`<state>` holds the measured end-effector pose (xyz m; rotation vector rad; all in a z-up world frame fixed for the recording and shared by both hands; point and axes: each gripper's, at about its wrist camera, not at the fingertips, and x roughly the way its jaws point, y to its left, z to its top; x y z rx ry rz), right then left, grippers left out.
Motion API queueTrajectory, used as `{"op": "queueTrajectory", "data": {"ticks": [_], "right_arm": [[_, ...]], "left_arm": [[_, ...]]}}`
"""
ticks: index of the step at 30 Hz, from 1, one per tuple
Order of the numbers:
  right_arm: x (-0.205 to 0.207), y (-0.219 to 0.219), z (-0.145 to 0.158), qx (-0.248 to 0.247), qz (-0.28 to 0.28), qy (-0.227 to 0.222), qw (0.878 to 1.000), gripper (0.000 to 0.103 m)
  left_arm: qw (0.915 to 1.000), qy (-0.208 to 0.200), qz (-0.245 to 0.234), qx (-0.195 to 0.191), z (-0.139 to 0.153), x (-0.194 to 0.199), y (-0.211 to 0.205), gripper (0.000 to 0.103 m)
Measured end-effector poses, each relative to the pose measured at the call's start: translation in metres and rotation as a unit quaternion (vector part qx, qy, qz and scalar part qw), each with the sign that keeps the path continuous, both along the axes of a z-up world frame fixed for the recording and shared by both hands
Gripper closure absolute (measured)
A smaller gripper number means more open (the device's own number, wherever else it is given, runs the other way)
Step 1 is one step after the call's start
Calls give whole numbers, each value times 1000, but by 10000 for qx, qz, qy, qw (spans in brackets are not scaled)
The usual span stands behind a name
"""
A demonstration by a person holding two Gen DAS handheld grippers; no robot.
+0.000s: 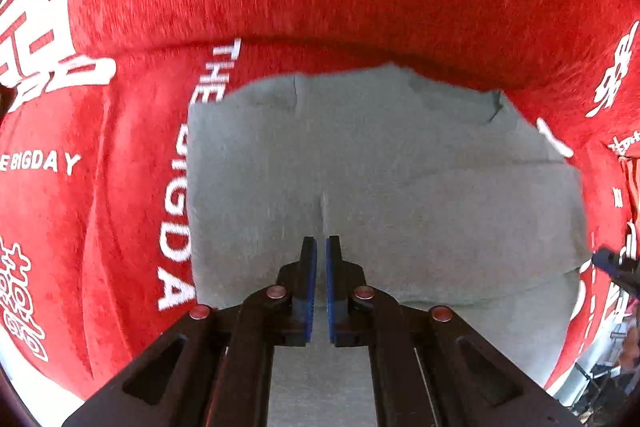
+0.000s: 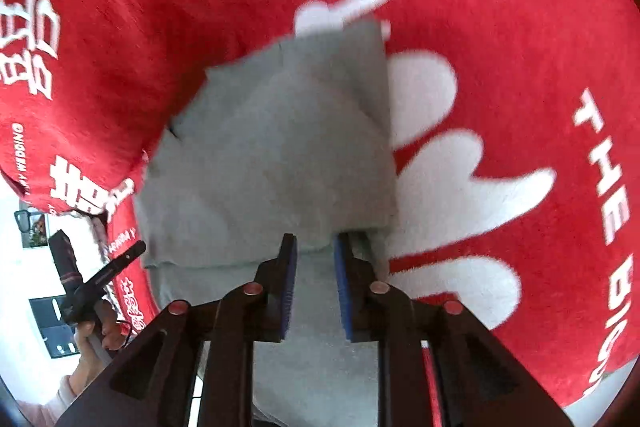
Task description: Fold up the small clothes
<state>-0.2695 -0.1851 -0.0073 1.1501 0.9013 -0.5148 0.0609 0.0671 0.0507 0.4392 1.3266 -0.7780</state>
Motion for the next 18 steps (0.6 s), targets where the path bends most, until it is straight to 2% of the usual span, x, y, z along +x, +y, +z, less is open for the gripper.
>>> {"op": "queueTrajectory", "data": {"ticks": [2,7,8,10,11,13,15,17,18], "right_arm": [[-1,-24,-3,-81,-306,27,9995,43],[6,-77,-35,406,-758,-296,9959,47],[8,-85,-44,533,-820,-274,9948,53],[12,-92,-51,681,-856,-269,9936,85],[16,-94,-50,714,-746,-221,9944,95],[26,-89,-25,51,-187,-83,9998,95],[34,-84,2,-679,332,174,9970,95],[34,-90,2,-984,510,590,9921,95],[33,-95,-6,-934,518,772,9913,95]], "left_arm": [[10000,-55,-56,2,2,-3,2,98],[9988,-223,-315,315,-23,-22,-32,98],[9982,-283,-346,402,-29,-25,-34,98],[9970,-374,-374,568,-38,-31,-36,98],[9966,-430,-385,587,-40,-35,-36,98],[9947,-629,-517,624,-40,-41,-37,98],[9929,-755,-624,675,-42,-46,-40,98],[9919,-824,-666,695,-42,-49,-43,98],[9918,-833,-663,706,-42,-49,-46,98]]}}
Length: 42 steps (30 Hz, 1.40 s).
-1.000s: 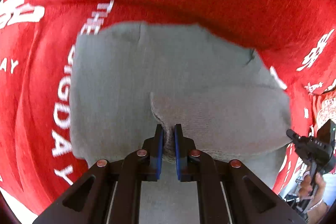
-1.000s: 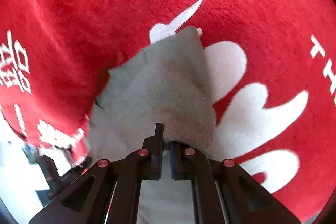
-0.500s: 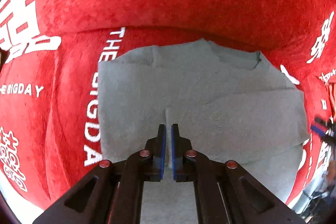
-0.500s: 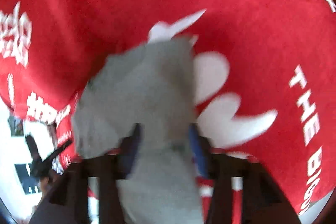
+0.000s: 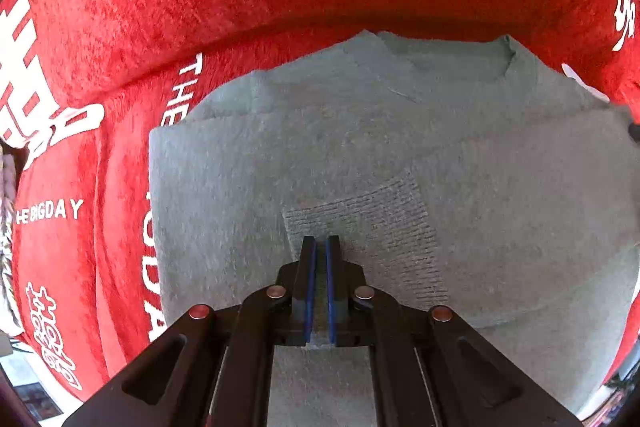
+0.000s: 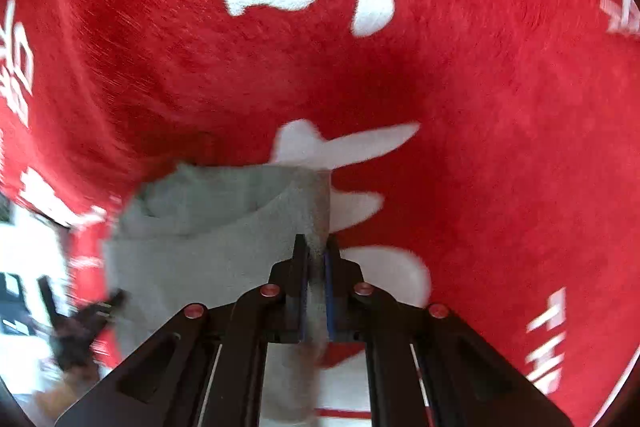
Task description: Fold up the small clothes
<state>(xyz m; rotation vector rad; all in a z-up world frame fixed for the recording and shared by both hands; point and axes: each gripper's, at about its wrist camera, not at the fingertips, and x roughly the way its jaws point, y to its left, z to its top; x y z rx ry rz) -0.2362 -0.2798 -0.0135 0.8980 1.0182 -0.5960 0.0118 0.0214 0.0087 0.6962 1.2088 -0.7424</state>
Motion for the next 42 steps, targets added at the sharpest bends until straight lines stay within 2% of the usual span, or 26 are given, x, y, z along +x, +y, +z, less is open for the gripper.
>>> {"op": "queueTrajectory", "data": {"ticks": [2,3,5,6,9,10,12,13,14,15,16,17,20,23,24,25,26,31,34,38,40,42], "right_arm": [[-3,-8,-18,-54,-103,490,9987,98],[-7,-10,-24,-126,-166,675,9975,102],[-20,-14,-22,61,-485,456,9978,102],[-27,-14,-18,237,-649,306,9971,96],[-43,2,-1,760,-764,-374,9935,93],[-46,12,4,941,-752,-605,9909,89],[-49,36,10,1226,-707,-947,9854,62],[-46,49,10,1379,-673,-1062,9824,56],[-44,62,7,1576,-638,-1172,9785,52],[-42,73,2,1740,-634,-1225,9750,52],[-38,85,-4,1936,-651,-1273,9706,52],[-32,97,-14,2141,-695,-1314,9654,52],[-28,118,-38,2618,-1004,-1299,9510,52],[-20,133,-52,2765,-1368,-1386,9411,52],[-19,137,-53,2743,-1466,-1468,9390,67],[-19,138,-51,2708,-1537,-1577,9371,87],[-15,138,-52,2704,-1540,-1601,9368,97],[-2,144,-54,2571,-1233,-1128,9518,97],[0,147,-36,2344,-671,-710,9672,92],[-3,140,5,1142,-117,-445,9924,92],[-4,133,13,652,21,-193,9977,92],[-1,125,5,409,148,177,9989,92]], "left_arm": [[10000,41,53,19,1,3,-3,98],[9999,90,76,25,2,4,-3,98],[9998,159,143,25,7,9,-1,98],[9997,177,161,13,8,14,2,98],[9988,404,286,1,12,26,12,97],[9984,454,329,48,12,29,16,97],[9984,447,333,45,12,32,20,97],[9985,442,317,42,14,32,23,93],[9984,468,305,31,14,31,24,55],[9983,486,313,20,14,31,25,25],[9986,351,393,-7,17,30,27,0],[9989,248,400,-59,20,29,28,0],[9985,386,379,-48,18,27,25,0],[9984,459,337,59,13,22,23,0],[9986,411,330,92,11,22,22,0],[9987,334,359,139,8,22,23,0],[9986,307,392,172,6,24,24,0],[9971,348,558,375,-11,36,32,0],[9969,311,634,359,-7,39,37,0],[9973,424,573,163,3,34,37,0],[9976,431,527,94,5,29,33,0],[9980,353,492,201,-1,24,28,0]]}}
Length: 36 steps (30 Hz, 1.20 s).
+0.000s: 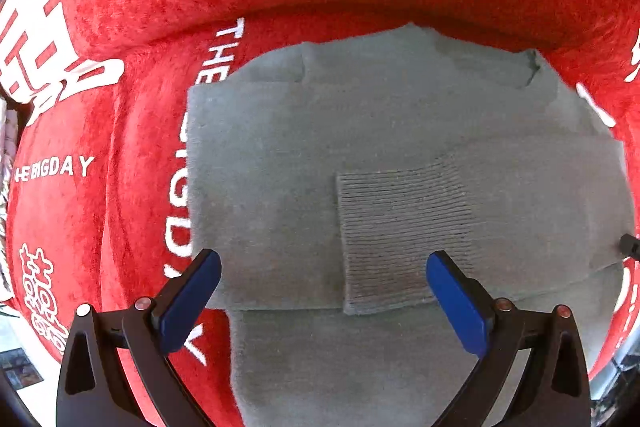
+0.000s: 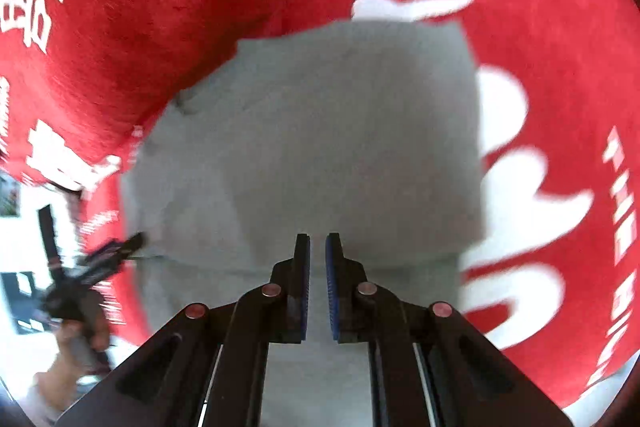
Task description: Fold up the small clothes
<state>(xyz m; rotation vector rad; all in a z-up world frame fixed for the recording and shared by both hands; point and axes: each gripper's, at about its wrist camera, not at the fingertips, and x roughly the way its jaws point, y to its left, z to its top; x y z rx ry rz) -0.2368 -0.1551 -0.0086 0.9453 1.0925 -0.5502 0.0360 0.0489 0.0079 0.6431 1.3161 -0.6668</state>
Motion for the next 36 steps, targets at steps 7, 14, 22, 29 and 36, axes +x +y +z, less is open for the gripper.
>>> {"op": "queueTrajectory", "data": {"ticks": [7,14,22,29,36], "right_arm": [[-25,-19,-11,310,-304,200,9989,96],[-39,-13,18,289,-145,199,9993,43],[-44,-1,31,424,-97,-52,9990,23],[-33,2,34,548,-6,-168,9984,17],[-30,2,34,686,91,-181,9974,17]], "left_arm": [[9998,-19,97,168,-7,1,8,0],[9997,14,45,255,11,-8,13,0],[9995,102,284,59,33,-27,17,0],[9994,-13,265,203,44,-43,15,0],[9984,-118,362,428,43,-50,20,0]]}}
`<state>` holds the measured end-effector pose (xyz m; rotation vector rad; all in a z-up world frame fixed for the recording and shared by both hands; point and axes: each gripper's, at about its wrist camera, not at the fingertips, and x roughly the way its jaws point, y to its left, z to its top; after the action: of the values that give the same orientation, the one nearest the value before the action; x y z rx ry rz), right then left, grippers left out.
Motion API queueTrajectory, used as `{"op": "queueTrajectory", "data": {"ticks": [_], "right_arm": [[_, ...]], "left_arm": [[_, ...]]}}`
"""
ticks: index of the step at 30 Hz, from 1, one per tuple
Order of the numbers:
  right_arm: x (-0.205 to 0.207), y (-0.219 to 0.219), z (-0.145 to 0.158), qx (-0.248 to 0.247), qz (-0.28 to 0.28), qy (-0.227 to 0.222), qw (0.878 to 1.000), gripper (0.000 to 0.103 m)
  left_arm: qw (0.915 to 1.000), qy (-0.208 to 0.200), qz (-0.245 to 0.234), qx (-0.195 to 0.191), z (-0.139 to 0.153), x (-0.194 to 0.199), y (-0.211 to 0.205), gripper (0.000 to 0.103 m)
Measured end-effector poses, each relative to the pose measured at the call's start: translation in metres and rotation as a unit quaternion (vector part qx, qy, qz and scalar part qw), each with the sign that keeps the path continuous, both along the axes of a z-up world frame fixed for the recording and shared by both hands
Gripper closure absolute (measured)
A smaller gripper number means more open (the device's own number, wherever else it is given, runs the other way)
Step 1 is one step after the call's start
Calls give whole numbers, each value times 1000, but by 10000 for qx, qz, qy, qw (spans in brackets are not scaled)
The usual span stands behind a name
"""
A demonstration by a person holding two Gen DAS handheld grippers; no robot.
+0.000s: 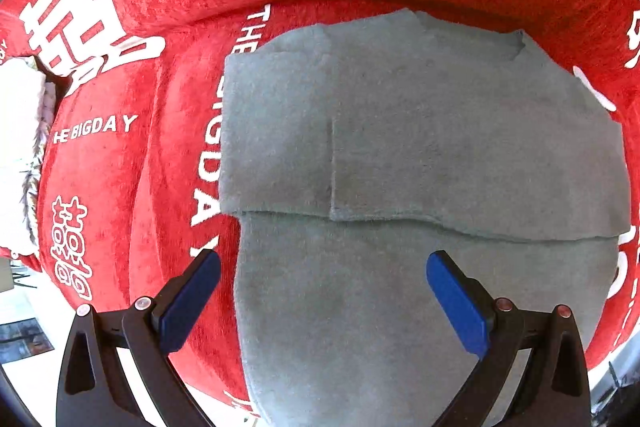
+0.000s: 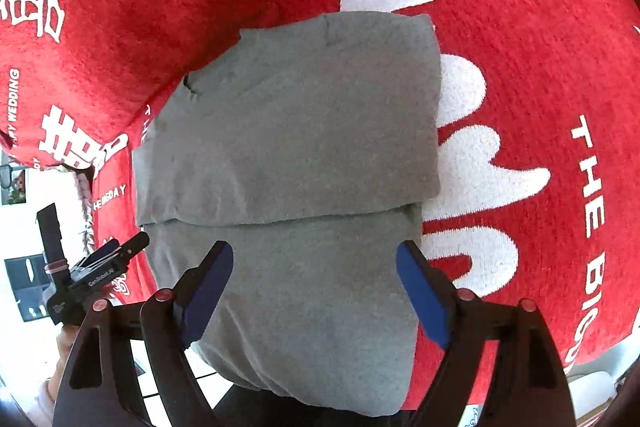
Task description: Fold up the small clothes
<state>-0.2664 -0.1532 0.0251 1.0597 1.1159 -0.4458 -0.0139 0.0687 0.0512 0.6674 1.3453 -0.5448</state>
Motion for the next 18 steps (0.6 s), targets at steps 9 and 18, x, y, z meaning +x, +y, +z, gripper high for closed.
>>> {"op": "queueTrajectory", "data": {"ticks": [9,18], "right_arm": [[2,4,-13,285,73,-97,9995,17],[2,28,-28,640,119,-84,9978,17]], "left_arm": [[9997,198,146,0,-7,-14,18,0],[9992,312,203,138,-18,-22,45,0]]}}
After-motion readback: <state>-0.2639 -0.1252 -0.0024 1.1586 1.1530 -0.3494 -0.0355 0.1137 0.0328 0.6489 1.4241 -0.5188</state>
